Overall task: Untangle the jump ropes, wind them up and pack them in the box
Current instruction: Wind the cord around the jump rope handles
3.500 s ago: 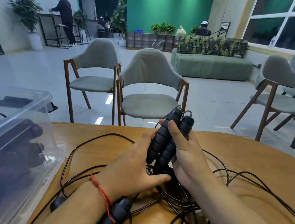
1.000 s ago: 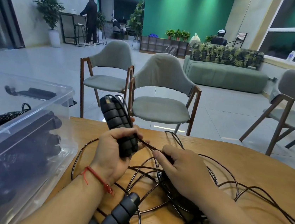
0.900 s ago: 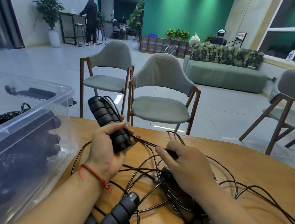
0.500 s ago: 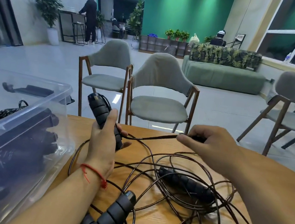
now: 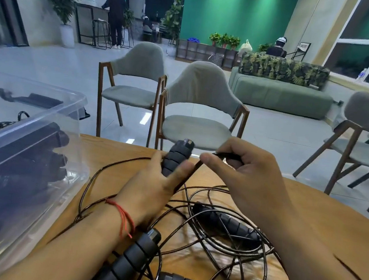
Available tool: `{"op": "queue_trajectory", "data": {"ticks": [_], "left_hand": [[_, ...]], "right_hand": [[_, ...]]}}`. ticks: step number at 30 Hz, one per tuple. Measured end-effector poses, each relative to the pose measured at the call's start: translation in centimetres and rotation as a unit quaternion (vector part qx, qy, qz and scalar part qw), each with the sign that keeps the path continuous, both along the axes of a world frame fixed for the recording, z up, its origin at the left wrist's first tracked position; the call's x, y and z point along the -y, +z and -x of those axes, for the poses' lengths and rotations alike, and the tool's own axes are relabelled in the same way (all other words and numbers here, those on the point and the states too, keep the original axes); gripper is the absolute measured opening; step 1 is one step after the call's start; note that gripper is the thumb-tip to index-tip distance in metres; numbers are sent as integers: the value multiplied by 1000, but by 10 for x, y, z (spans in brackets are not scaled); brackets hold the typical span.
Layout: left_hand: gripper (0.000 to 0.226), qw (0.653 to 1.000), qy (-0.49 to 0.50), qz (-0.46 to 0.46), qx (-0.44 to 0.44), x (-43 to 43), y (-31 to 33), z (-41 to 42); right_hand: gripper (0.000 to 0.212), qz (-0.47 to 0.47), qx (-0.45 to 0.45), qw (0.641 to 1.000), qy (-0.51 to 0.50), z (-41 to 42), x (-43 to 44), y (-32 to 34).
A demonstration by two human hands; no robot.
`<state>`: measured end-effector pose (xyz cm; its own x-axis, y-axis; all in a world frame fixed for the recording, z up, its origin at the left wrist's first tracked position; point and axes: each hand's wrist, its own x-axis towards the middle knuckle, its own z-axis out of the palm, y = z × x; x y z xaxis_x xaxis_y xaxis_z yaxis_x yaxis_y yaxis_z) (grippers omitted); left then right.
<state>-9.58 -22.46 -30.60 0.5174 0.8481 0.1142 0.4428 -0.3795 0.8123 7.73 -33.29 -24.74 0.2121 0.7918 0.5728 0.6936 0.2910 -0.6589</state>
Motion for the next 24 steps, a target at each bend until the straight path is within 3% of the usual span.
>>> {"op": "queue_trajectory", "data": {"ticks": [4, 6, 10, 13, 18, 24], "left_hand": [[80, 988, -60, -81, -117, 5, -2, -2], [62, 977, -85, -128, -148, 6, -2, -1], [50, 968, -147, -188, -80, 10, 1, 2], [24, 951, -178, -254, -19, 10, 0, 3], [49, 930, -218, -290, 65, 8, -1, 5], [42, 907, -278, -289, 130, 14, 2, 8]], "right_hand": [[19, 32, -12, 999, 39, 9, 1, -1], [16, 44, -6, 998, 55, 11, 0, -2], [18, 63, -1, 997, 34, -1, 1, 3], [23, 109, -36, 993, 33, -16, 1, 4], [35, 186, -164, 968, 45, -40, 0, -8], [39, 185, -216, 958, 42, -19, -16, -28]]}}
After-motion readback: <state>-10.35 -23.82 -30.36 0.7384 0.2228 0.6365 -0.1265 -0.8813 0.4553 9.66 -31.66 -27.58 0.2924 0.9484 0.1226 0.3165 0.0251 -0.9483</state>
